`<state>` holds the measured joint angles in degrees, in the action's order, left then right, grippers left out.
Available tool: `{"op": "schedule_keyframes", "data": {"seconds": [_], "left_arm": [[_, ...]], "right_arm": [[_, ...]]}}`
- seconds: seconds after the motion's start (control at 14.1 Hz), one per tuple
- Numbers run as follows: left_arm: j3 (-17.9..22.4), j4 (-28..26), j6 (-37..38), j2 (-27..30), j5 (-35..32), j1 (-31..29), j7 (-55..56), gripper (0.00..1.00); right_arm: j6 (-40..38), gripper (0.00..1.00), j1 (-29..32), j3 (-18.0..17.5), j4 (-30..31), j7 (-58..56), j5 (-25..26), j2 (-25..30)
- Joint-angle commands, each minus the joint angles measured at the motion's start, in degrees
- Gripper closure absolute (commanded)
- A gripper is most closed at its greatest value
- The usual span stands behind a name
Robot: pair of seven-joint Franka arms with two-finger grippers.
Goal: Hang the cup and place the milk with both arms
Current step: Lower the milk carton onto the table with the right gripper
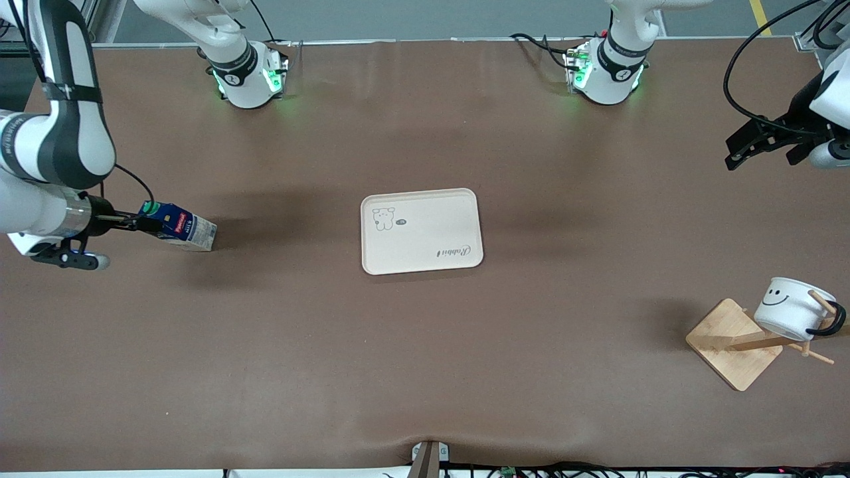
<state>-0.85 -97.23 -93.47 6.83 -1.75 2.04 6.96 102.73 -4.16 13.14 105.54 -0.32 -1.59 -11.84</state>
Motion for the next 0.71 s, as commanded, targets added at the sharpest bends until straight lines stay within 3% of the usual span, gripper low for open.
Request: {"op": "schedule_keyframes", "data": {"seconds": [0.0,0.21,0.36,0.64], "left_arm": [[0.0,0.4,0.0,0.5,0.2,-0.9,-0.5,0.00],[0.0,1.9,0.7,0.2,0.2,-1.0,0.0,0.00],[0.0,3.7,2.2,-0.4,0.3,-1.0,0.3,0.00],[-0.1,7.2,4.3,-3.1,0.8,-1.0,0.4,0.00]], "right_arm": [[-1.8,0.00,0.0,-0.3,-5.2,-2.1,0.5,-2.0],[-2.0,0.00,-0.6,-0.3,-7.2,-7.4,0.9,-1.9],[-1.7,0.00,-0.1,-0.2,-10.6,-13.7,-3.2,-1.8],[-9.7,0.00,-1.7,-0.5,-16.0,-11.3,-4.0,-0.2]]}}
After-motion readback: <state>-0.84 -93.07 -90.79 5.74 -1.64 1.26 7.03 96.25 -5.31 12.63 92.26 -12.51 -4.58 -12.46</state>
